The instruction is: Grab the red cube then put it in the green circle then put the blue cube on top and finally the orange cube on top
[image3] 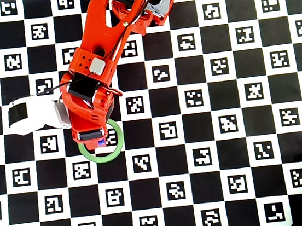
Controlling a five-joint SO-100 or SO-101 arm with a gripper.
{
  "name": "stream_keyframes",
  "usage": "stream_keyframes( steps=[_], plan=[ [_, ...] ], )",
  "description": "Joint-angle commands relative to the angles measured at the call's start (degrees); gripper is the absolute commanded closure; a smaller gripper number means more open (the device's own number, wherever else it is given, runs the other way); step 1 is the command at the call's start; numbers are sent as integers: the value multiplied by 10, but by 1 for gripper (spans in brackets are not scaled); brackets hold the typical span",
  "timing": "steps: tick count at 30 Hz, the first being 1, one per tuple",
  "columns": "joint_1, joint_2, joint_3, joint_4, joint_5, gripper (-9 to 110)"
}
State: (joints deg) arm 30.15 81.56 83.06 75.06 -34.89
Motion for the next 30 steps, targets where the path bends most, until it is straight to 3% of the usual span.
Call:
stream_keyframes(
  steps=[1,30],
  plan=[
    [-4,15,-8,-6,6,92],
    [-8,23,-3,-6,-31,92]
  ],
)
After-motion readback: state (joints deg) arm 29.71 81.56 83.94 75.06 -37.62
